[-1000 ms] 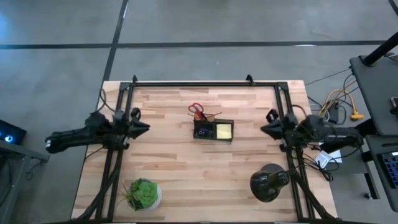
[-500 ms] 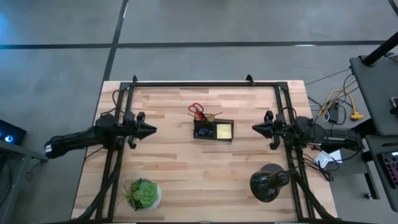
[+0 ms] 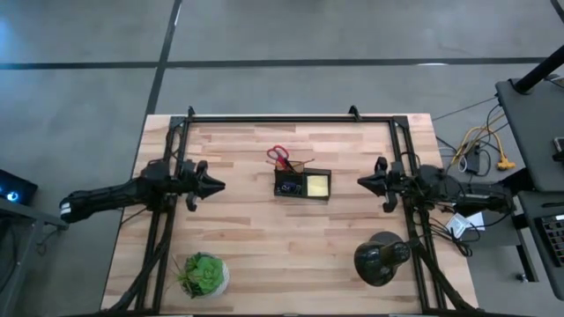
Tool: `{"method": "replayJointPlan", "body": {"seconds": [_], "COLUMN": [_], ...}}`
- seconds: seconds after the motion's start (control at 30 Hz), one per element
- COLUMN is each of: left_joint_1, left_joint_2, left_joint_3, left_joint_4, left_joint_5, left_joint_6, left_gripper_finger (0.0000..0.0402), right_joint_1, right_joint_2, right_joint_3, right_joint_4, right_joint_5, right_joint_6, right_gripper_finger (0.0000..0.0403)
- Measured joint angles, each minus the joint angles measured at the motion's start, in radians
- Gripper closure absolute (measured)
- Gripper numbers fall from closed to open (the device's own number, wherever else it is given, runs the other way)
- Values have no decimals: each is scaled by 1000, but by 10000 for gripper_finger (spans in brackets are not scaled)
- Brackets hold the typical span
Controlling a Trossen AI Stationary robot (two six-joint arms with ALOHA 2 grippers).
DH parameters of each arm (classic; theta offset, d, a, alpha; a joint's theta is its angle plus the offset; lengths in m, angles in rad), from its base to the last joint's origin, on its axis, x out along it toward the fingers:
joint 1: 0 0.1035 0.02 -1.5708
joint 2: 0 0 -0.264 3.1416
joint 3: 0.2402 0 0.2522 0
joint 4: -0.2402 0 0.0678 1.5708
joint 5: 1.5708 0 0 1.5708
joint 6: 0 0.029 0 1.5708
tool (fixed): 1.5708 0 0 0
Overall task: Pick and place office supplies into organizer
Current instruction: Return to Home Position
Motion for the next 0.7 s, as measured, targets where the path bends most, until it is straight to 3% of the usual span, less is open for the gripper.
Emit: {"method": "replayJointPlan", "body": {"seconds": [0.23, 0.7], "left_joint_1": [5, 37], "left_joint_2": [-92, -58], "left_joint_3": [0, -2], "left_joint_4": [2, 85], "left_joint_5": [0, 0], "left_joint_6": [0, 0], "left_gripper_finger": [357, 357], "right_joint_1": [-11, -13], "right_joint_2": [-1, -1], "right_joint_3": [0, 0], "right_joint_4": [32, 32], "right_joint_5": [-4, -4], "right_joint_6": [0, 0], "right_gripper_finger": [390, 390]}}
